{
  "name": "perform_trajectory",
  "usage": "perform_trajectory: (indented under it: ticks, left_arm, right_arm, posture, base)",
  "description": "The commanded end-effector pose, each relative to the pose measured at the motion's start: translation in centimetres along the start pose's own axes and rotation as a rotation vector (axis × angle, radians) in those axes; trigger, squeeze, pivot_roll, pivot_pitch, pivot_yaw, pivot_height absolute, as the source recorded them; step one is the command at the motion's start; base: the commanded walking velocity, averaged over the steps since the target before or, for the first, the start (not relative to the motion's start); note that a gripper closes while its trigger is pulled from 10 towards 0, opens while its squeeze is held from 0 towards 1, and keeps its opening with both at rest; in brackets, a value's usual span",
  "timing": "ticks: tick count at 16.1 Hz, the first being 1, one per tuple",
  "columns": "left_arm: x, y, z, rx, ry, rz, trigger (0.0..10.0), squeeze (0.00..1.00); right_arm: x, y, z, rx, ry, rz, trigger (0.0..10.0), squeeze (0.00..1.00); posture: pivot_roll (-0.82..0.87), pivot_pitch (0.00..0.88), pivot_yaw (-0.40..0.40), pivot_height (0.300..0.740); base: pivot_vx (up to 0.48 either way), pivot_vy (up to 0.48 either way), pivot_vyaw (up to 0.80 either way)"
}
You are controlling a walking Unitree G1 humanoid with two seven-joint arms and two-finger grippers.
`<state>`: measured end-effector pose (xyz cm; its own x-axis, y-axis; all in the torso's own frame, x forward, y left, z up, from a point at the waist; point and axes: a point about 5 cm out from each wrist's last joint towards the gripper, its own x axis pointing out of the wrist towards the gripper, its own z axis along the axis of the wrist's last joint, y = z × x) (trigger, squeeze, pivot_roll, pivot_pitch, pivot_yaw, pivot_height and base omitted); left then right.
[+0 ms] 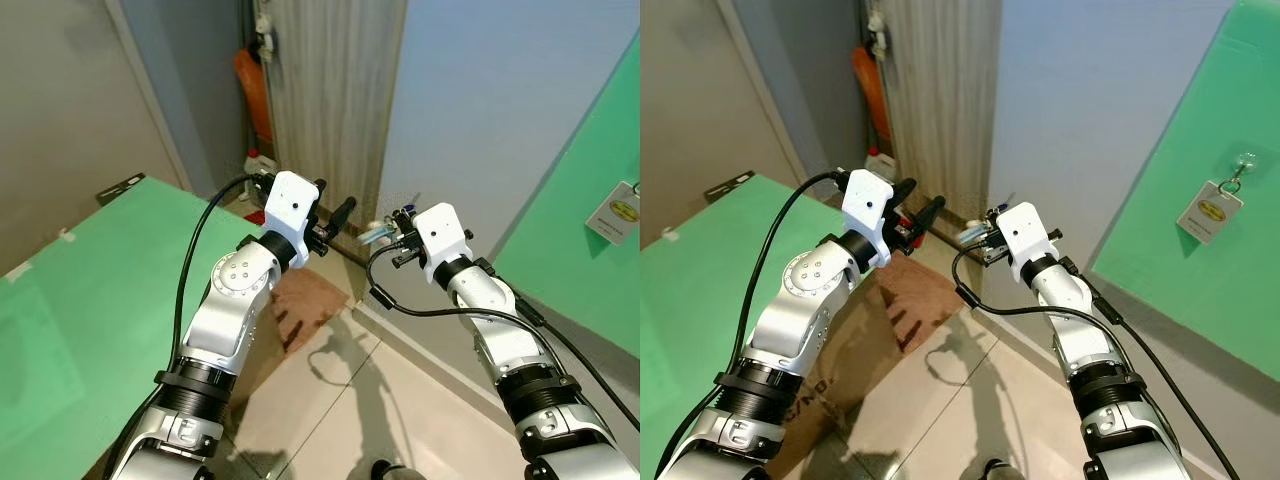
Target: Hang keys on a hook
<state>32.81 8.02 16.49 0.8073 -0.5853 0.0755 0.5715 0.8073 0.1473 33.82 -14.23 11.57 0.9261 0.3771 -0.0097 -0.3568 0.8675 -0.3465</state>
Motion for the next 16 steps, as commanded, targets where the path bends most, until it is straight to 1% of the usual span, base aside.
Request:
perform_trajectory:
  ticks: [1,2,3,4,5,7,8,9,10,12,13,15,16]
  left_arm:
    - [-0.1,-0.2,-0.3,0.005,0.018,-0.011,10.0,0.00]
    - [-0.1,-0.1,-0.2,0.008,0.013,-0.009,10.0,0.00]
    - [-0.1,-0.1,-0.1,0.012,0.011,-0.009,10.0,0.00]
    - [0.0,-0.1,-0.2,0.011,0.012,-0.011,10.0,0.00]
    - [0.1,-0.3,-0.2,0.006,0.020,-0.033,10.0,0.00]
    - [0.2,-0.6,-0.5,-0.008,0.042,-0.082,10.0,0.00]
    - [0.2,-0.8,-0.6,-0.014,0.047,-0.096,10.0,0.00]
    - [0.3,-1.0,-0.7,-0.024,0.052,-0.120,10.0,0.00]
    - [0.4,-1.0,-0.6,-0.028,0.051,-0.134,10.0,0.00]
    - [0.5,-0.9,-0.4,-0.039,0.049,-0.156,10.0,0.00]
    - [0.5,-0.9,-0.2,-0.053,0.047,-0.175,10.0,0.00]
    - [0.5,-1.5,0.0,-0.056,0.047,-0.219,10.0,0.00]
    - [0.4,-1.7,0.0,-0.055,0.050,-0.236,10.0,0.00]
  right_arm:
    - [-0.1,-0.2,0.3,0.015,-0.013,-0.016,0.0,0.00]
    - [-0.1,-0.2,0.4,0.020,-0.020,-0.019,0.0,0.00]
    - [-0.1,-0.4,0.8,-0.004,-0.046,-0.022,0.0,0.00]
    - [0.0,-0.6,1.1,-0.041,-0.046,-0.013,0.0,0.00]
    - [0.2,-1.7,1.9,-0.152,-0.065,-0.004,0.0,0.00]
    - [0.4,-3.2,2.8,-0.213,-0.080,-0.027,0.0,0.00]
    - [0.4,-3.5,2.9,-0.222,-0.084,-0.031,0.0,0.00]
    - [0.4,-4.3,3.4,-0.249,-0.093,-0.033,0.0,0.00]
    - [0.4,-4.8,3.8,-0.261,-0.103,-0.028,0.0,0.00]
    - [0.5,-5.0,4.5,-0.256,-0.136,0.015,0.0,0.00]
    - [0.4,-5.0,5.1,-0.252,-0.154,0.075,0.0,0.00]
    - [0.4,-5.2,5.2,-0.294,-0.153,0.130,0.0,0.00]
    - [0.5,-5.6,5.2,-0.304,-0.143,0.127,0.0,0.00]
  posture:
    - [-0.05,0.000,0.059,0.740]
    - [-0.05,0.000,0.060,0.740]
    - [-0.05,0.000,0.060,0.740]
    - [-0.05,0.000,0.060,0.740]
    - [-0.06,0.000,0.064,0.740]
    - [-0.06,0.000,0.064,0.740]
    - [-0.06,0.000,0.064,0.740]
    - [-0.06,0.000,0.062,0.740]
    - [-0.06,0.000,0.058,0.740]
    - [-0.06,0.000,0.056,0.740]
    - [-0.06,0.000,0.056,0.740]
    - [-0.06,0.000,0.055,0.740]
    - [-0.06,0.000,0.058,0.740]
  base:
    - [0.000,0.259,-0.77]
    - [0.000,0.000,-0.77]
    - [0.000,0.000,0.00]
    - [0.000,0.000,0.00]
    - [0.000,0.000,0.00]
    - [0.000,0.000,0.00]
    - [0.000,0.000,0.00]
    - [0.000,0.000,0.00]
    - [0.000,0.000,0.00]
    - [0.000,0.000,0.00]
    - [0.000,0.000,0.00]
    - [0.000,0.000,0.00]
    - [0.000,0.000,0.00]
